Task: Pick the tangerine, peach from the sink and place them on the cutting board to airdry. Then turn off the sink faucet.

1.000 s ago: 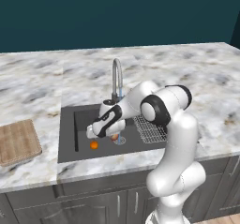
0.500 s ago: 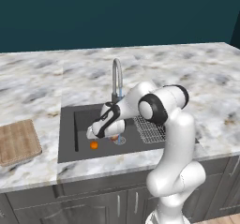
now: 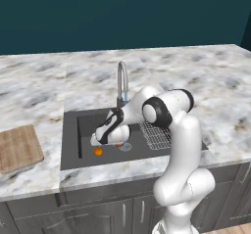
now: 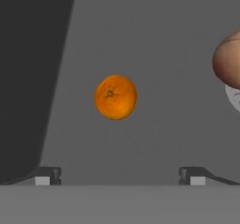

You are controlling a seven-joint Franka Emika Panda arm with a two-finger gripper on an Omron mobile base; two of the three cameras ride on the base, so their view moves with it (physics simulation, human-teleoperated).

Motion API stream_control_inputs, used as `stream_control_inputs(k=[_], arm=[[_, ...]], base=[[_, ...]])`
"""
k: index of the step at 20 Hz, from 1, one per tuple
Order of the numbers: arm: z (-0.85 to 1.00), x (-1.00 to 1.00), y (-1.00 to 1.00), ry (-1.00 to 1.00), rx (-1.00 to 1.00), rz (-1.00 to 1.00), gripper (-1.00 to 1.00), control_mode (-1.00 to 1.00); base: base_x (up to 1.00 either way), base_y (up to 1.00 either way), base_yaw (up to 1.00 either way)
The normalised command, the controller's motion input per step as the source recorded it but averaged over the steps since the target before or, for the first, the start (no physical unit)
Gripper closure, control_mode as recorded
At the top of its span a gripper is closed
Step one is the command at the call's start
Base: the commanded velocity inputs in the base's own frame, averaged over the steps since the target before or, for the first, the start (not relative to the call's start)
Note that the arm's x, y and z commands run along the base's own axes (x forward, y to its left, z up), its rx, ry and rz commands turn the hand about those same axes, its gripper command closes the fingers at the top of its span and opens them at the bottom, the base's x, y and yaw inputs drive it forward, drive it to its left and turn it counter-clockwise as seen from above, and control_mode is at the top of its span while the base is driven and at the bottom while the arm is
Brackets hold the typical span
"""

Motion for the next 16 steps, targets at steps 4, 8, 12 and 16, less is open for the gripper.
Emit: stream_control_inputs(k=[4, 8, 12, 16], arm=[[-0.15, 0.12, 0.07, 0.0, 0.02, 0.0, -1.0, -1.0], [-0.18, 0.13, 0.08, 0.0, 0.01, 0.0, -1.0, -1.0], [-0.16, 0.14, 0.09, -0.01, 0.01, 0.0, -1.0, -1.0], [-0.15, 0.17, 0.08, 0.0, 0.01, 0.0, -1.0, -1.0]], base=[[0.0, 0.0, 0.0], [0.0, 0.0, 0.0], [0.0, 0.0, 0.0], [0.0, 0.0, 0.0]])
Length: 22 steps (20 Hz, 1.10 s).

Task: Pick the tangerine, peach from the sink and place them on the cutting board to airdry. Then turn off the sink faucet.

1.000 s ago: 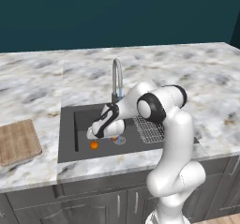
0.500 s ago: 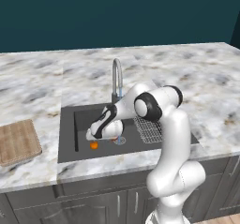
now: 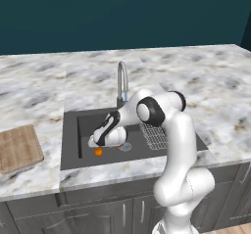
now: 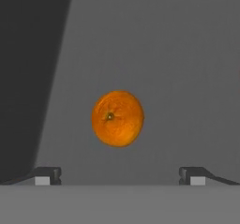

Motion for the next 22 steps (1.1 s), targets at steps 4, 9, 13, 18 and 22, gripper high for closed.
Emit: stream_control_inputs(k=[4, 9, 13, 18, 22], arm=[[-0.15, 0.19, 0.08, 0.0, 0.01, 0.0, -1.0, -1.0], [-0.17, 0.2, 0.01, 0.0, 0.01, 0.0, -1.0, -1.0], [-0.19, 0.18, 0.05, 0.0, 0.0, 0.0, -1.0, -1.0], [-0.14, 0.1, 0.07, 0.0, 0.0, 0.0, -1.0, -1.0], [-0.11, 0.06, 0.07, 0.0, 0.0, 0.0, -1.0, -1.0]], base=[[0.0, 0.0, 0.0], [0.0, 0.0, 0.0], [0.0, 0.0, 0.0], [0.0, 0.0, 0.0], [0.0, 0.0, 0.0]])
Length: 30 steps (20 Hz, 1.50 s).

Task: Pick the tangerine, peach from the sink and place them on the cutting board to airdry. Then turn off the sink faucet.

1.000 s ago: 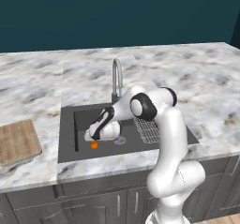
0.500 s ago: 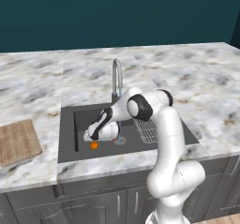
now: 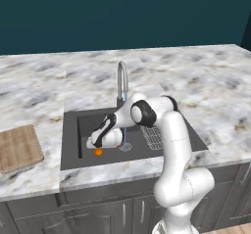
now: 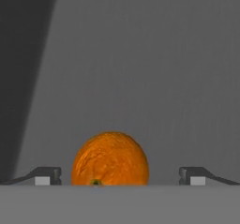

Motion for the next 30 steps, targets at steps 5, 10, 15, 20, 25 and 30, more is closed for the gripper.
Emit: stream_control_inputs(k=[5, 10, 15, 20, 25, 30], arm=[[-0.11, 0.03, 0.04, 0.0, 0.0, 0.0, -1.0, -1.0], [-0.09, 0.0, 0.0, 0.01, 0.01, 0.0, -1.0, -1.0], [-0.07, 0.0, 0.0, 0.03, 0.01, 0.0, -1.0, -1.0], [-0.06, 0.0, 0.0, 0.02, 0.01, 0.0, -1.0, -1.0], [-0.09, 0.0, 0.08, 0.04, 0.0, 0.0, 1.0, -1.0], [-0.01, 0.0, 0.02, 0.02, 0.0, 0.0, 1.0, -1.0]], base=[[0.0, 0.0, 0.0], [0.0, 0.0, 0.0], [0.0, 0.0, 0.0], [0.0, 0.0, 0.0], [0.0, 0.0, 0.0], [0.0, 0.0, 0.0]])
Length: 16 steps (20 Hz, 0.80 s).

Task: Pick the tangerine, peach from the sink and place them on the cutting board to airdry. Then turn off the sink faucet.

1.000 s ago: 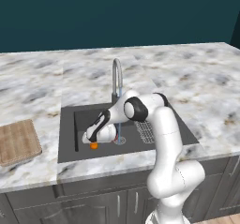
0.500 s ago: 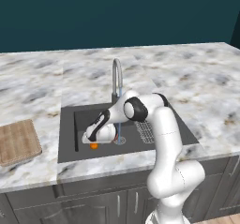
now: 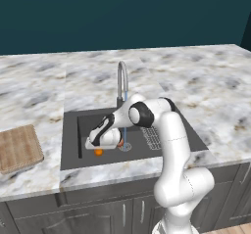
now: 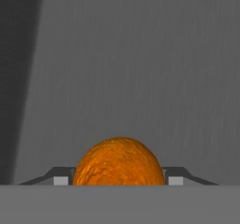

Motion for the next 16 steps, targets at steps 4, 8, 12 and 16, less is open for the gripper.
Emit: stream_control_inputs(k=[4, 8, 12, 16], arm=[[0.0, -0.01, 0.01, 0.0, 0.0, 0.0, 1.0, -1.0], [0.12, 0.0, 0.03, -0.03, 0.0, 0.0, 1.0, -1.0], [0.2, 0.0, 0.0, -0.04, 0.0, 0.0, 1.0, -1.0], [0.24, 0.0, 0.0, -0.05, 0.0, 0.0, 1.0, -1.0]], base=[[0.0, 0.0, 0.0], [0.0, 0.0, 0.0], [0.0, 0.0, 0.0], [0.0, 0.0, 0.0]])
